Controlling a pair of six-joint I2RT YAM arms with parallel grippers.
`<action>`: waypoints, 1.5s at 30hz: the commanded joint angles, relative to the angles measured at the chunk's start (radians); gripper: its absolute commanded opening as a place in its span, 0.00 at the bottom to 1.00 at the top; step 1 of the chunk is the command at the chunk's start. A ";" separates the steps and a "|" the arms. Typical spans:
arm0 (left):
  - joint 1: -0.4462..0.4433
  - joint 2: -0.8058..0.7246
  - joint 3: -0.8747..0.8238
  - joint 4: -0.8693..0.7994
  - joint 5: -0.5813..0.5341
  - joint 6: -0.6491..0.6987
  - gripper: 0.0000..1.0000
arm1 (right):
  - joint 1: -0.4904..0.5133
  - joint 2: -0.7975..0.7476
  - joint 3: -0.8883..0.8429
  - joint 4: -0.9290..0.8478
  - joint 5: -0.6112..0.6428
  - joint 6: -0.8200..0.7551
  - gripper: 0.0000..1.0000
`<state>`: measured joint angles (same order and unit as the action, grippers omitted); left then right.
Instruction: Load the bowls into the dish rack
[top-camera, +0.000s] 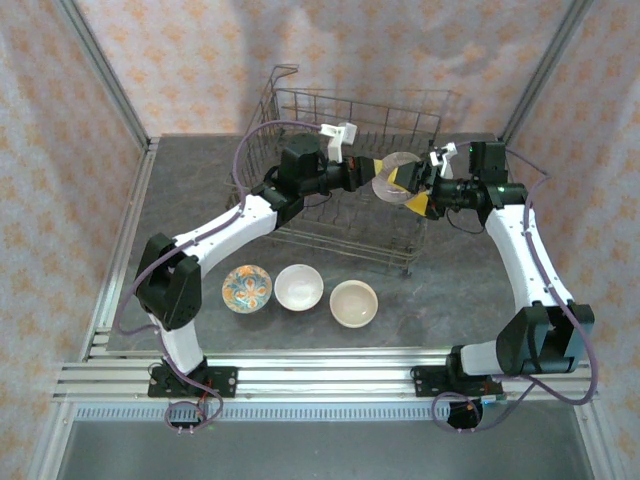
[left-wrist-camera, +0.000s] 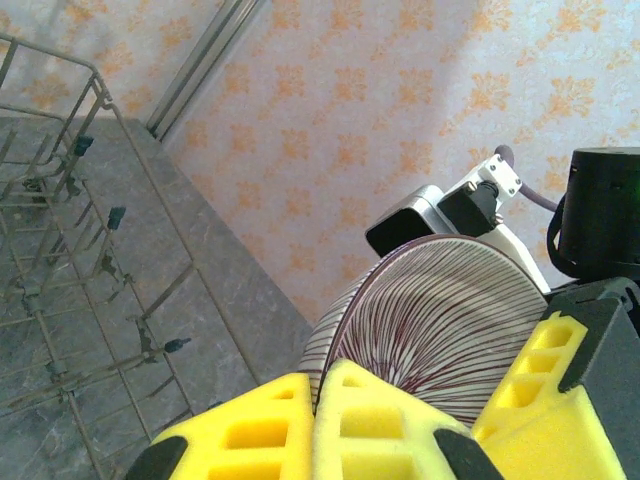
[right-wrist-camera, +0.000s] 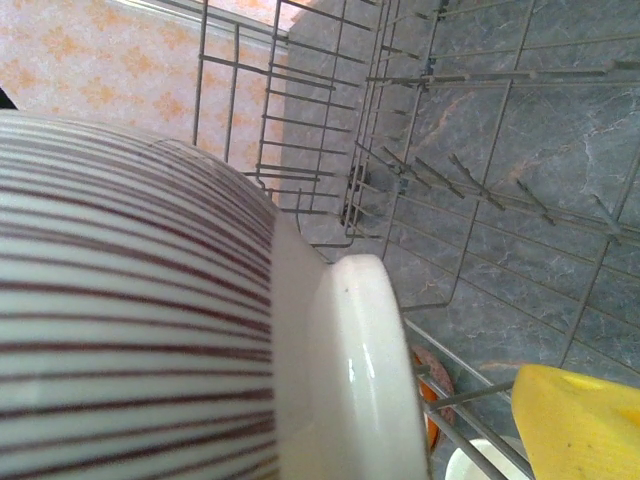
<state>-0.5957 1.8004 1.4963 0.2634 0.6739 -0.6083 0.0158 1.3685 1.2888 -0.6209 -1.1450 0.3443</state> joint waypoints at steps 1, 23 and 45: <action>-0.006 0.014 0.016 0.099 0.030 -0.034 0.00 | -0.007 -0.020 0.021 0.029 -0.011 0.016 0.94; -0.003 0.077 -0.021 0.217 0.073 -0.094 0.00 | -0.010 -0.039 0.074 -0.023 0.033 0.061 0.66; 0.000 0.102 -0.060 0.263 0.075 -0.106 0.00 | -0.010 -0.047 0.114 -0.090 0.100 0.013 0.77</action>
<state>-0.5999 1.8957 1.4479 0.4213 0.7364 -0.6838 0.0093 1.3525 1.3636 -0.7418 -1.0206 0.3481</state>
